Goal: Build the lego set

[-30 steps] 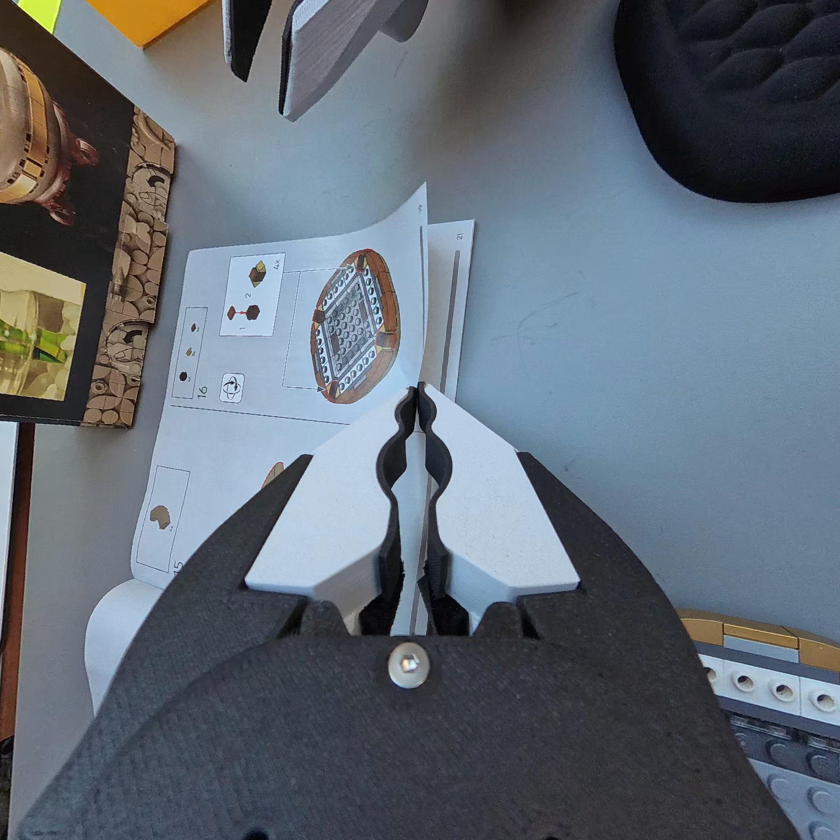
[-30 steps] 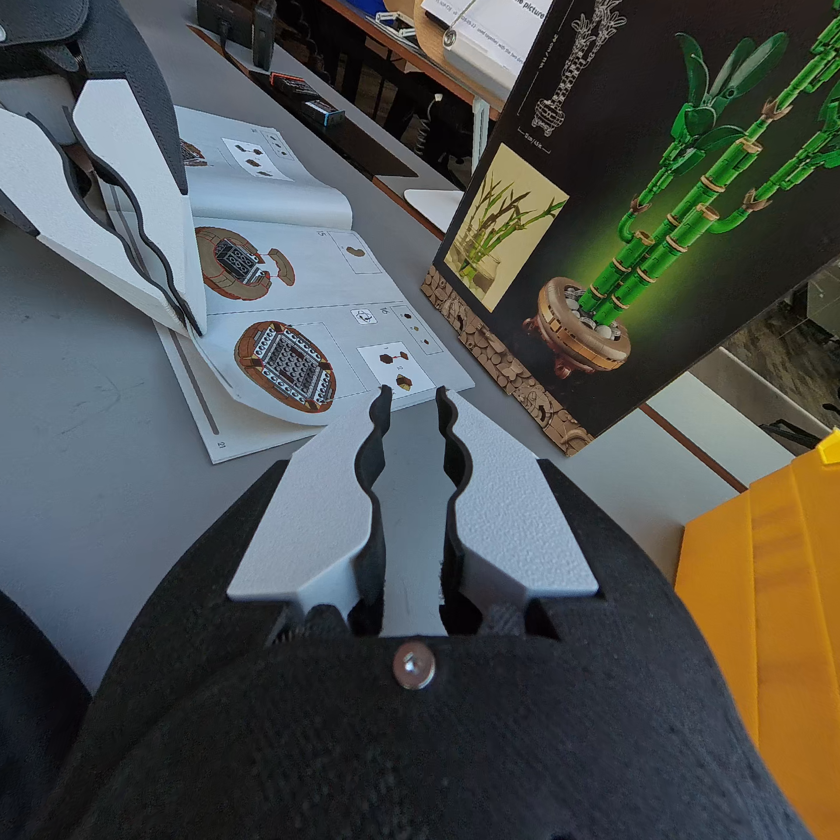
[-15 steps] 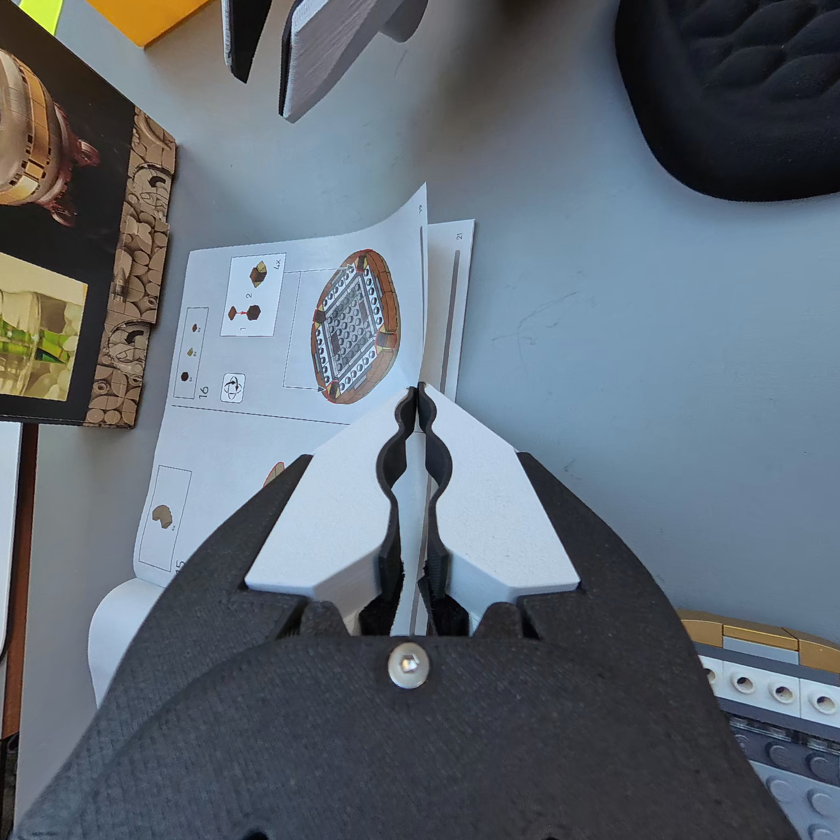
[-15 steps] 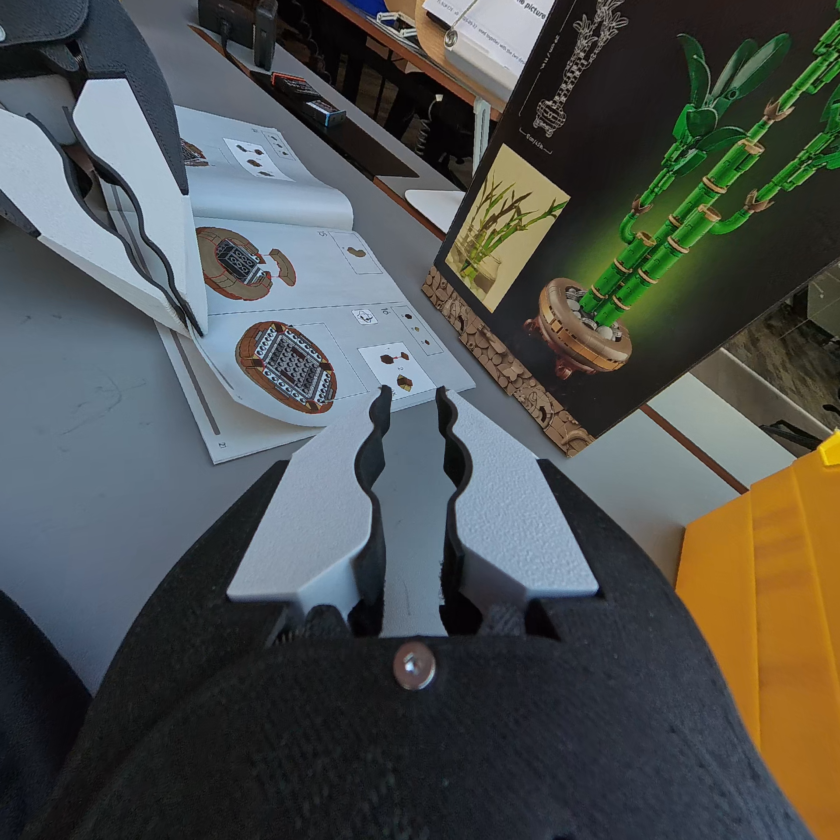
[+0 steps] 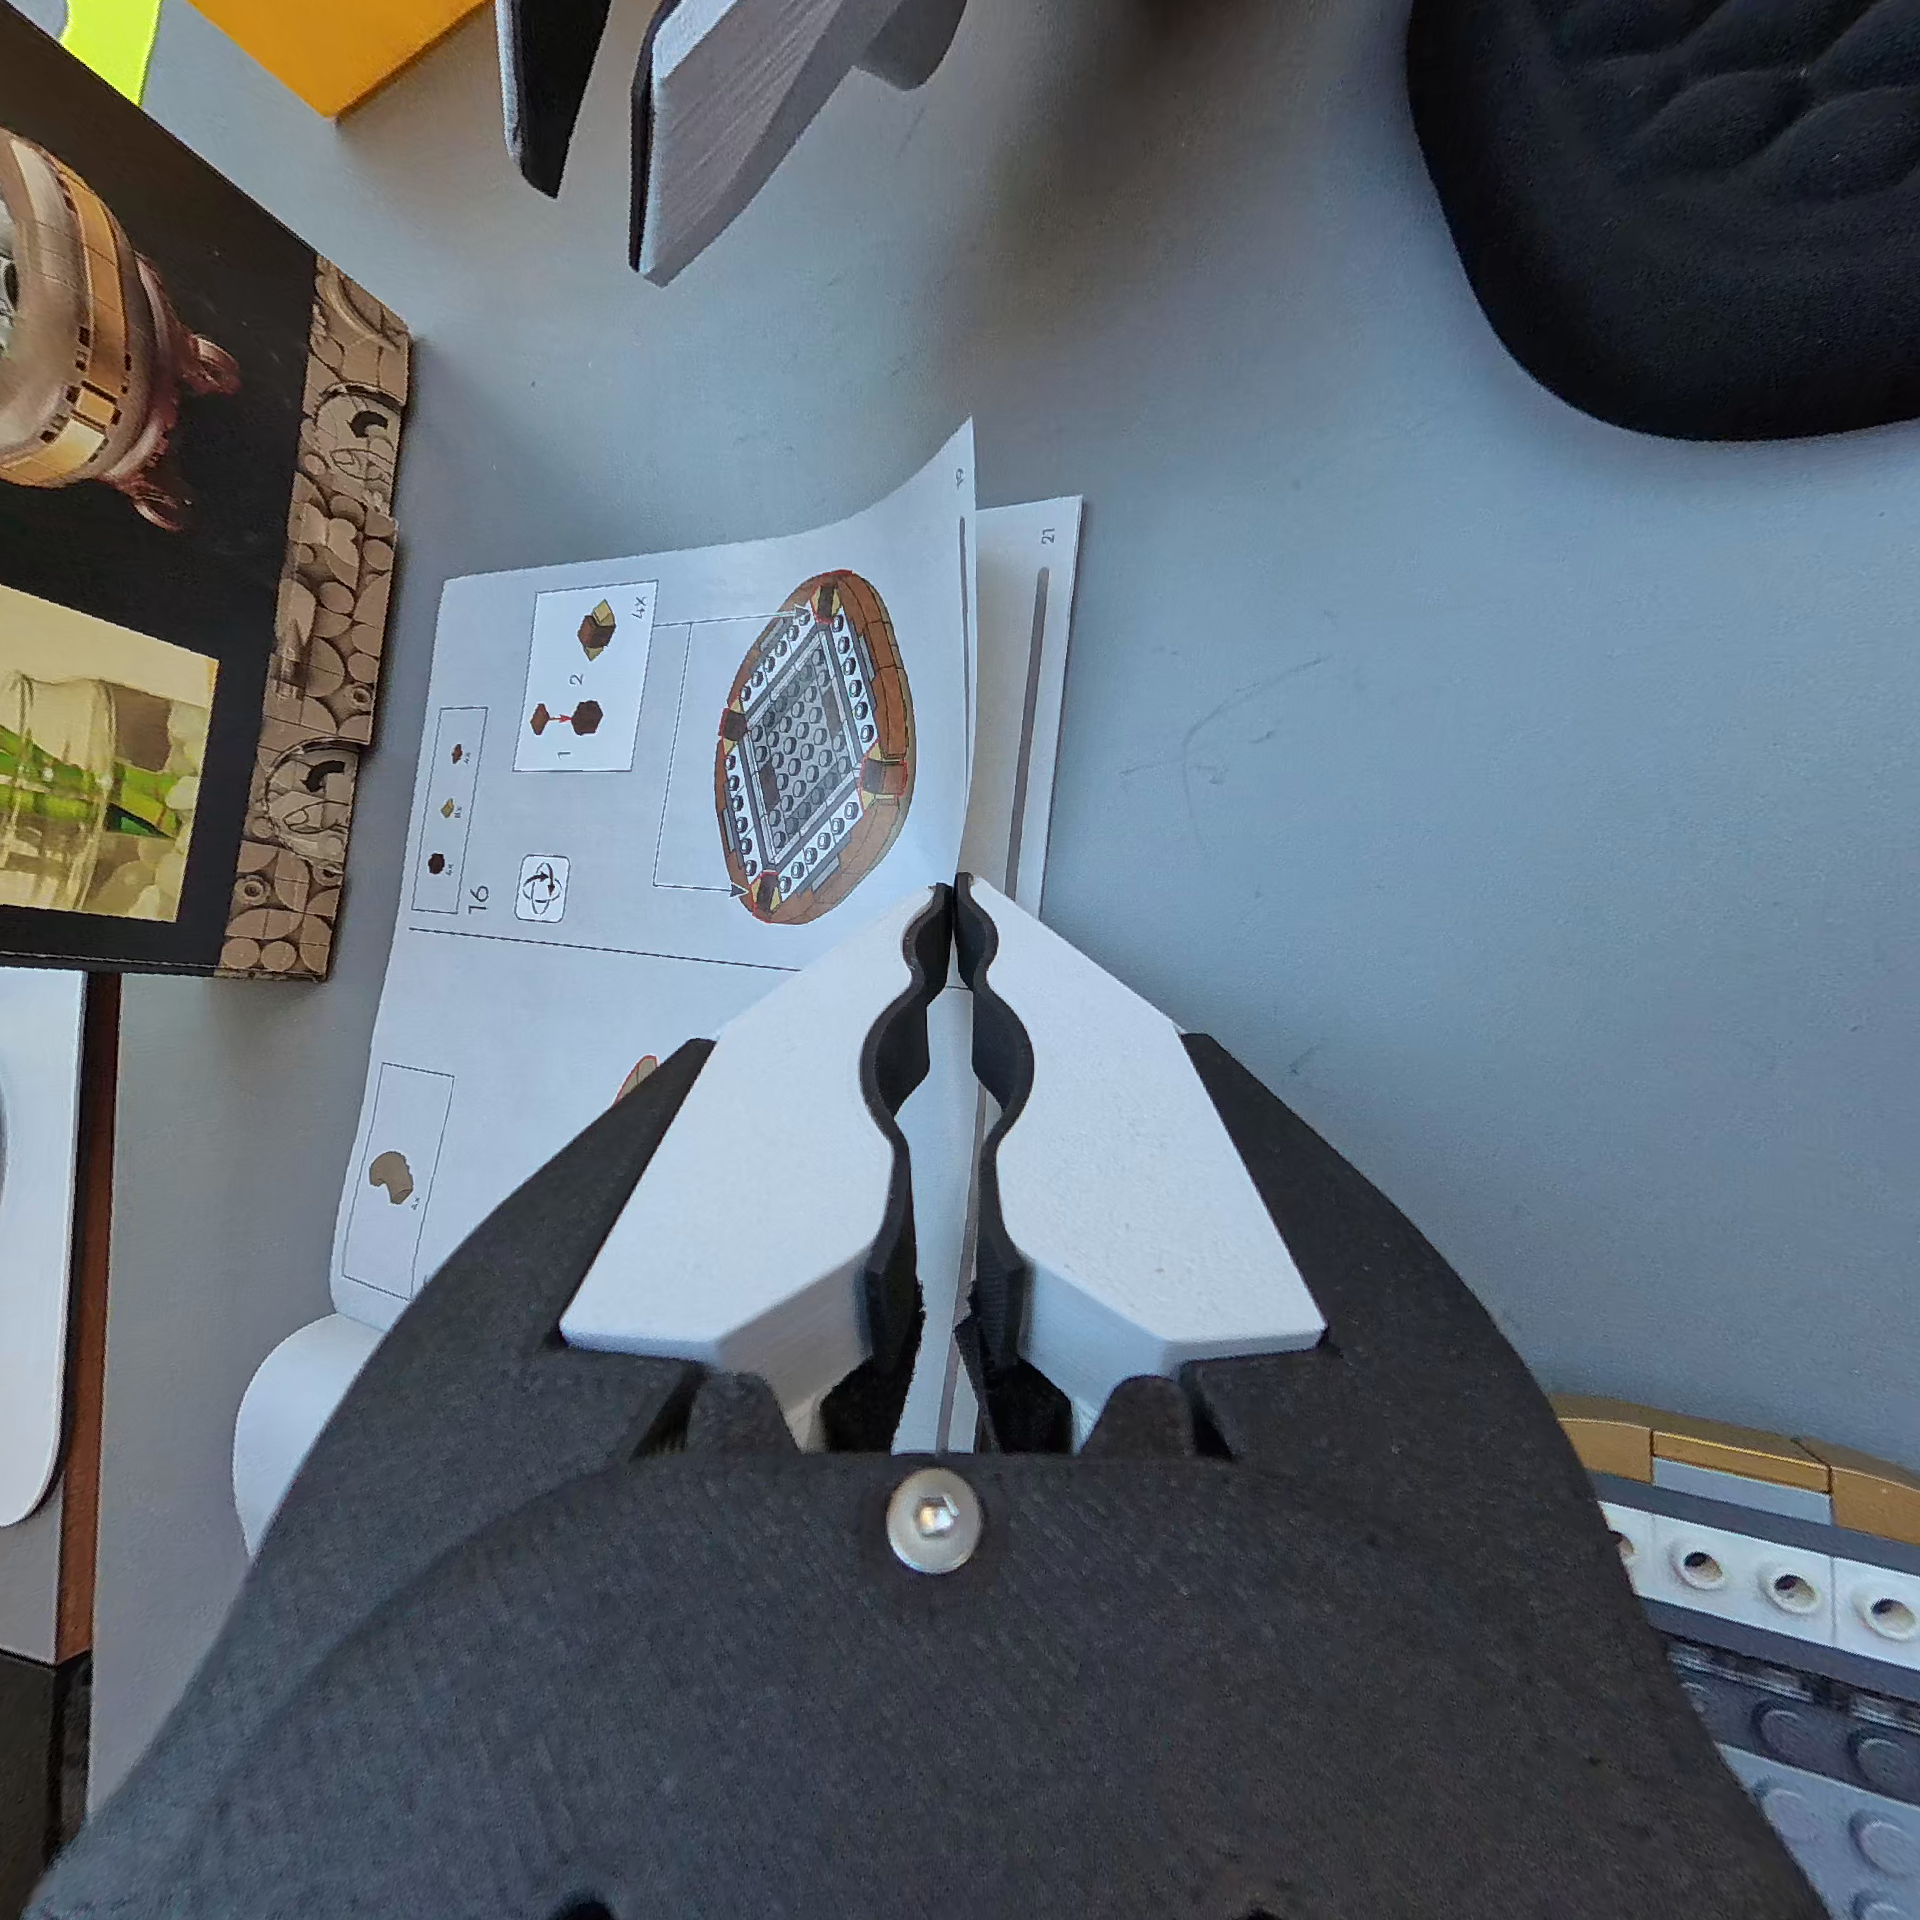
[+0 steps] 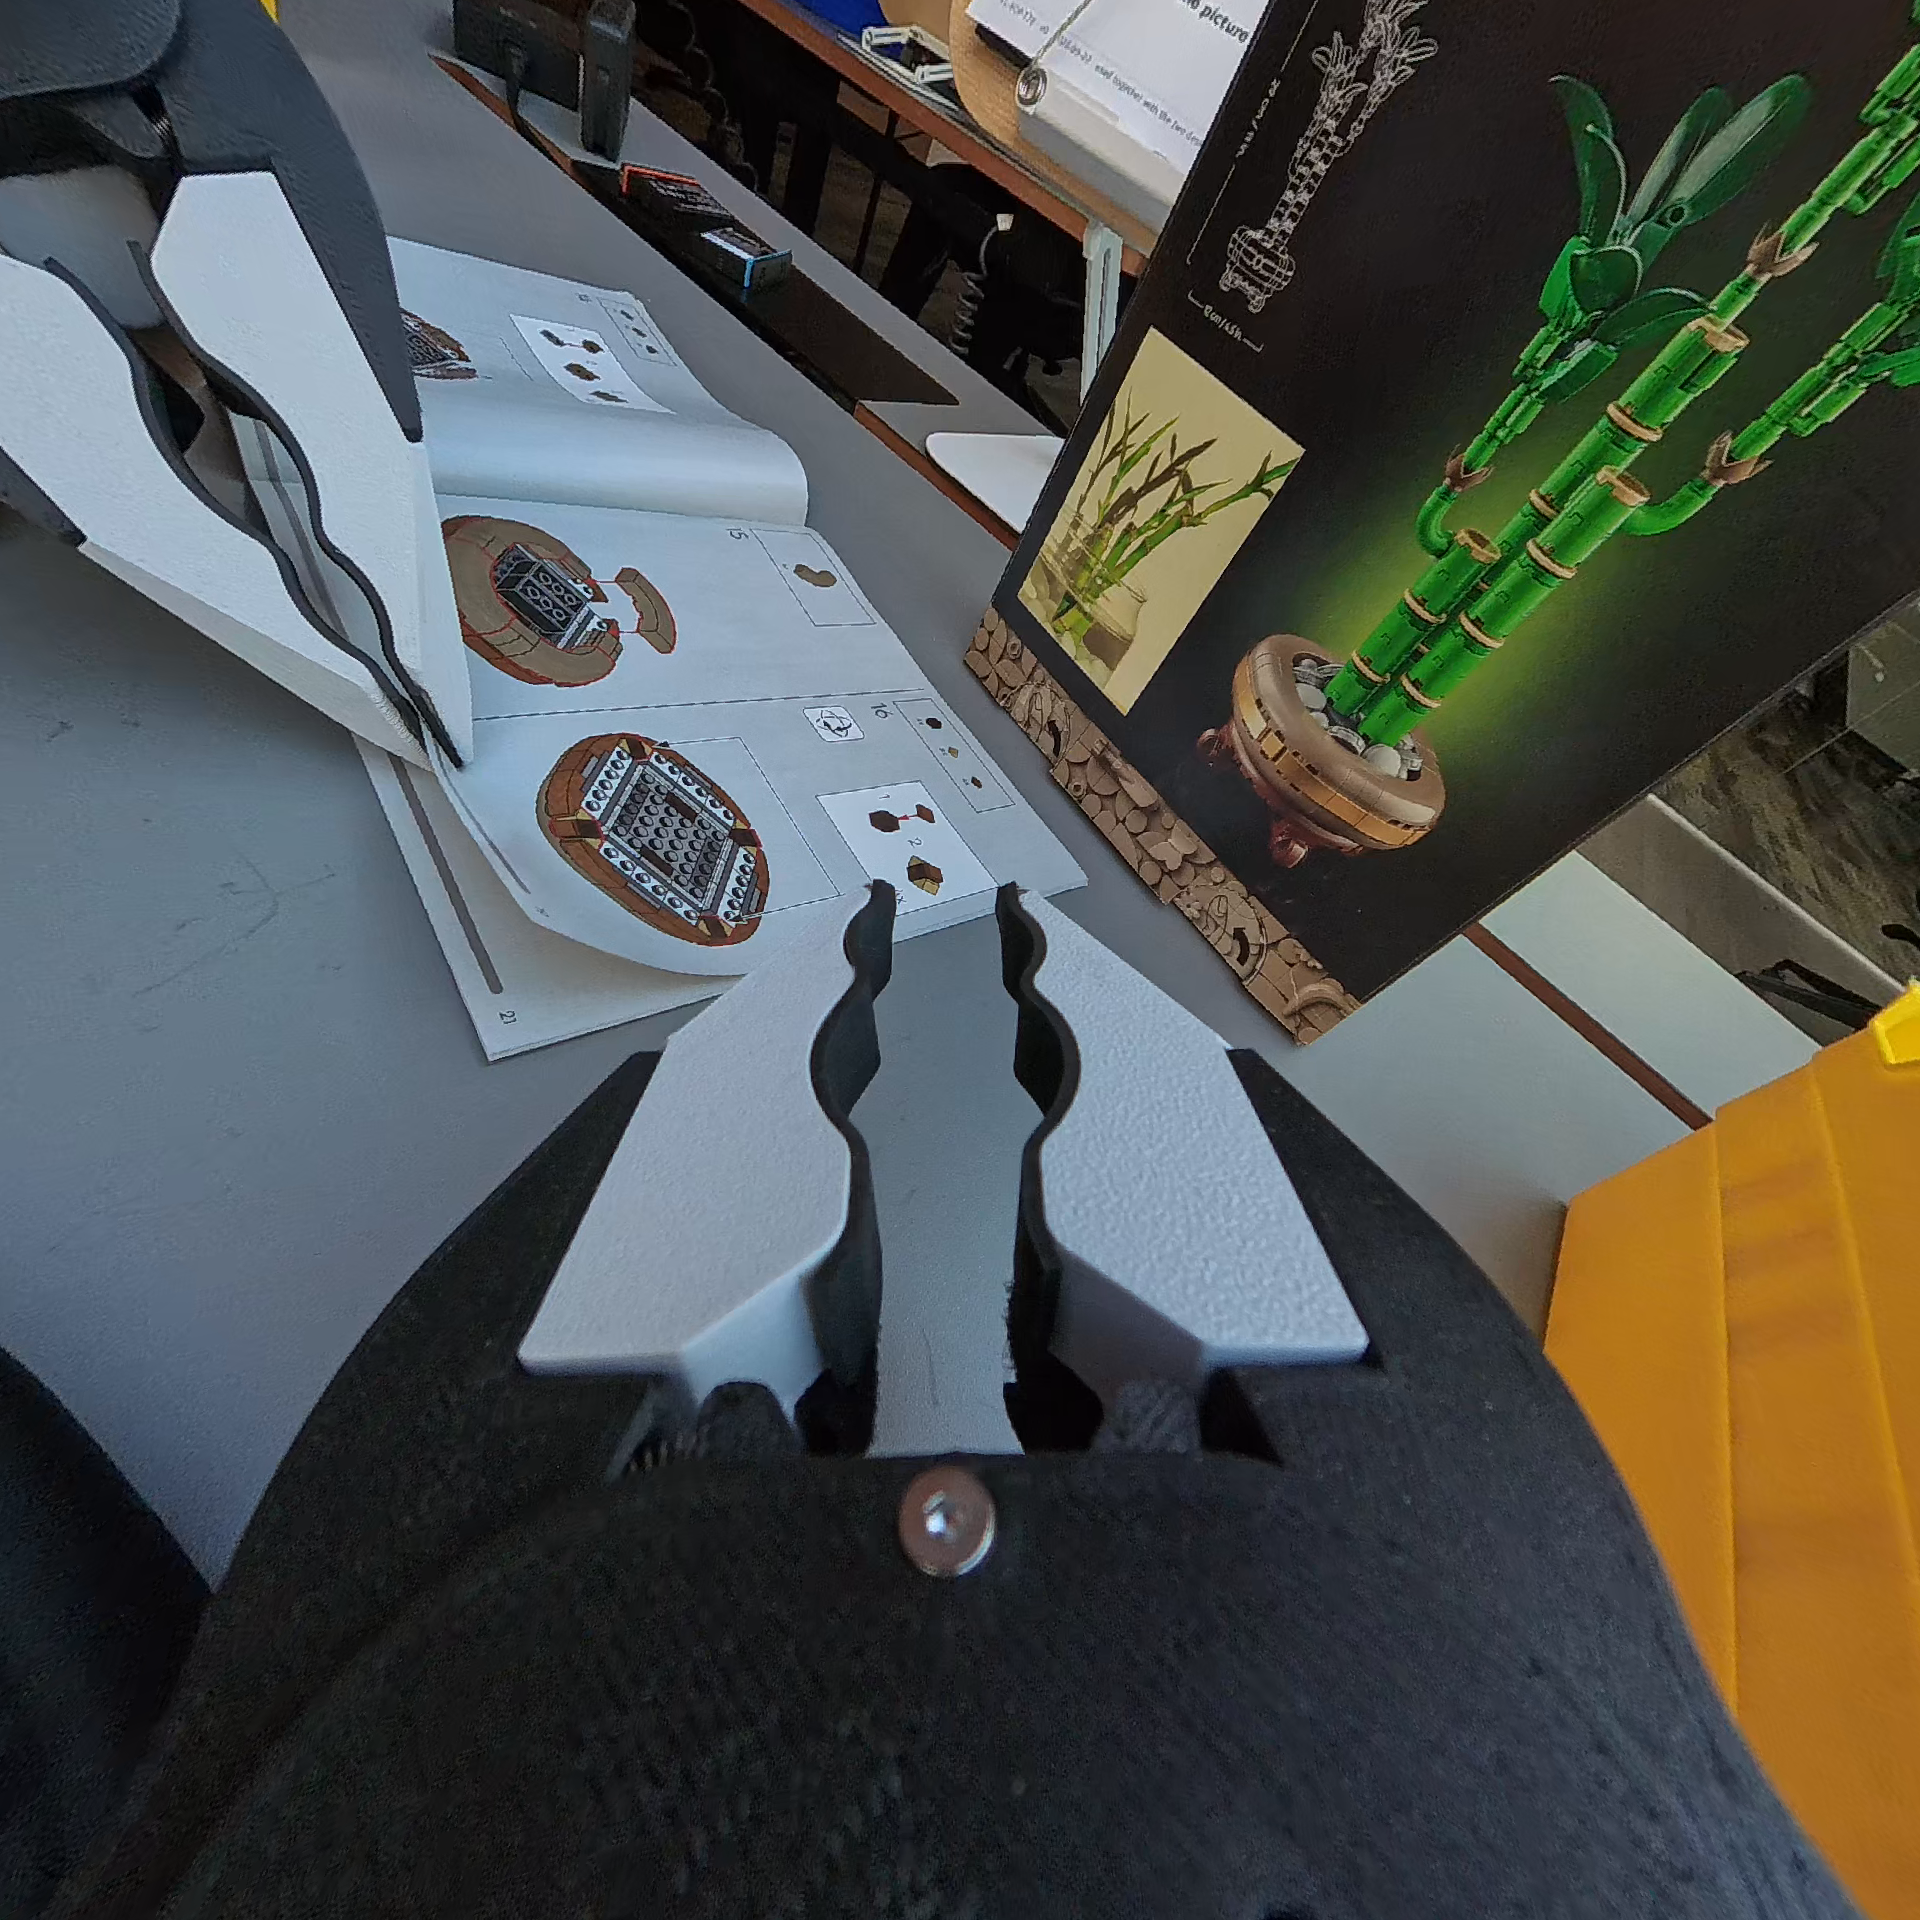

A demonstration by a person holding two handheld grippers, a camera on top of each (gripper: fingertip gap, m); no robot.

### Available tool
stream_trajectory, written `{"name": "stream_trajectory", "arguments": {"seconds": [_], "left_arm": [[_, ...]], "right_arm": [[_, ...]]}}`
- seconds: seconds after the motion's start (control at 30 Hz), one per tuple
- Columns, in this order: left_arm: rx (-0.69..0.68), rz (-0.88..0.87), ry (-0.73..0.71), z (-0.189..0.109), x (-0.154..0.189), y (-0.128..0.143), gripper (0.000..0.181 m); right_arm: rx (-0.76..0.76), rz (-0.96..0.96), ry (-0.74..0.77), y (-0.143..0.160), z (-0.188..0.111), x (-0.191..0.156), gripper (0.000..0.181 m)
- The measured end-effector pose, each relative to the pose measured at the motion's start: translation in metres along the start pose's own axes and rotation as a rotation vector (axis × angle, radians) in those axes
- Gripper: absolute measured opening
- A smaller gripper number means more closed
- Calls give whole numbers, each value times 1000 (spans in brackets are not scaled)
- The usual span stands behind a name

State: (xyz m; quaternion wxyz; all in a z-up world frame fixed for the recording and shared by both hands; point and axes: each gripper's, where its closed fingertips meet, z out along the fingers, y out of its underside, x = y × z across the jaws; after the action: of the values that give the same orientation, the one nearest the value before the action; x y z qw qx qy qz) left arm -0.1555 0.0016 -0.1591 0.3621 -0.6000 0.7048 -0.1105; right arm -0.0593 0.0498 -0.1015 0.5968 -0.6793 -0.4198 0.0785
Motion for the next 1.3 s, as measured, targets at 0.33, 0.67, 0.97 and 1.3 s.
{"name": "stream_trajectory", "arguments": {"seconds": [0.33,0.67,0.97,1.3], "left_arm": [[-52,190,-104,-1,0,1,0],[-80,245,-124,-1,0,1,0],[-82,244,-122,0,0,1,0],[-86,249,-125,0,1,1,0]], "right_arm": [[0,-1,0,0,0,0,19],[-2,-2,-2,0,0,-1,20],[-6,-8,-4,1,1,-1,19],[-6,-14,-5,0,1,-2,19]]}}
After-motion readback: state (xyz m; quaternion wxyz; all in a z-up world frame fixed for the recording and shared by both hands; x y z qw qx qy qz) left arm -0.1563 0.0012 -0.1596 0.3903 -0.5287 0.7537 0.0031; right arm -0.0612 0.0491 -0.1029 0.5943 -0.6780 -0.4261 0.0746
